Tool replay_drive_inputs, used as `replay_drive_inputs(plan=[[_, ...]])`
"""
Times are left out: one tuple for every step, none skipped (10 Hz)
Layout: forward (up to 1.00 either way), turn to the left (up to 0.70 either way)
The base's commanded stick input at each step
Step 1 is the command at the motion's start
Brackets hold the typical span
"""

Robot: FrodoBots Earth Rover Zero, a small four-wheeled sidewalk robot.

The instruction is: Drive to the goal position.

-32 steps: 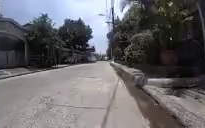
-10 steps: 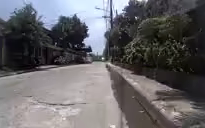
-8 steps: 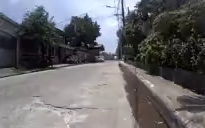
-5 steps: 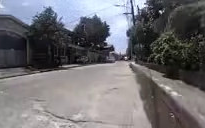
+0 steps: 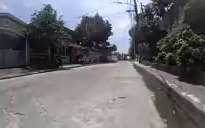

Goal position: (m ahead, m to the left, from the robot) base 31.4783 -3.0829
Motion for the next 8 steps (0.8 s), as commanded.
replay_drive_inputs(plan=[[1.00, -0.25], [1.00, 0.00], [1.00, 0.00], [1.00, 0.00], [1.00, 0.00], [1.00, 0.00], [1.00, 0.00], [1.00, 0.00]])
